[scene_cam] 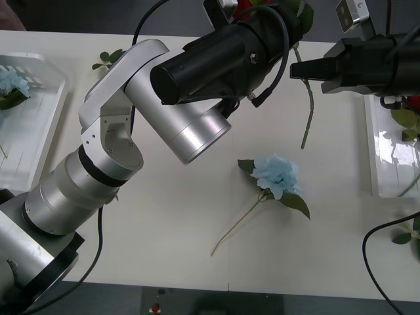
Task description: Put the red flowers into the right box and the blue flowers into the left box
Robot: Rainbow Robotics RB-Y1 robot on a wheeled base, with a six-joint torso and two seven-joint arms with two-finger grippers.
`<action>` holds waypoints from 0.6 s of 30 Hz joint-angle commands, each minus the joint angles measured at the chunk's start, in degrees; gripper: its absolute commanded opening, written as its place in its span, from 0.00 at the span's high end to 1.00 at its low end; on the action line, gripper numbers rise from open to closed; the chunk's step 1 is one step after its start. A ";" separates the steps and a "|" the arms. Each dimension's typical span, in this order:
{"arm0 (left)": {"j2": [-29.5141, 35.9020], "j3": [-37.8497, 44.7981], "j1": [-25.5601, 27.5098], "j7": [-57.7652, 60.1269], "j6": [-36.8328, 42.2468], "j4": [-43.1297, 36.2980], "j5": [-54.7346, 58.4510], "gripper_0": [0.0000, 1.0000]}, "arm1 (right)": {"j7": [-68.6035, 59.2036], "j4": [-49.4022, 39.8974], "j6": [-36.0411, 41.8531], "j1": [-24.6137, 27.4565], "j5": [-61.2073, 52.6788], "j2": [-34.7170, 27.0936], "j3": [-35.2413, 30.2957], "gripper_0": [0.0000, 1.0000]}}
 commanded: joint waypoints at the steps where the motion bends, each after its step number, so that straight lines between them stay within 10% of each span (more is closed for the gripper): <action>1: 0.65 -0.84 -1.47 0.00 -0.60 -1.80 -0.60 1.00 | -2.08 -1.46 -0.31 -1.82 -0.18 -0.23 -0.19 1.00; 3: 0.65 -0.84 -1.47 0.00 -0.60 -1.80 -0.60 0.98 | -2.17 -1.46 -0.31 -1.82 -0.18 -0.23 -0.19 1.00; 4: 0.65 -0.84 -1.47 0.00 -0.60 -1.80 -0.60 0.77 | -2.25 -1.37 -0.31 -1.82 -0.27 -0.23 -0.28 1.00; 6: 0.65 -0.84 -1.47 0.00 -0.60 -1.80 -0.60 0.00 | -2.25 -1.46 -0.31 -1.82 -0.18 -0.23 -0.37 1.00; 18: 0.65 -0.84 -1.47 0.00 -0.60 -1.80 -0.60 0.00 | -2.52 -1.46 -0.31 -1.82 -0.10 -0.32 -0.98 1.00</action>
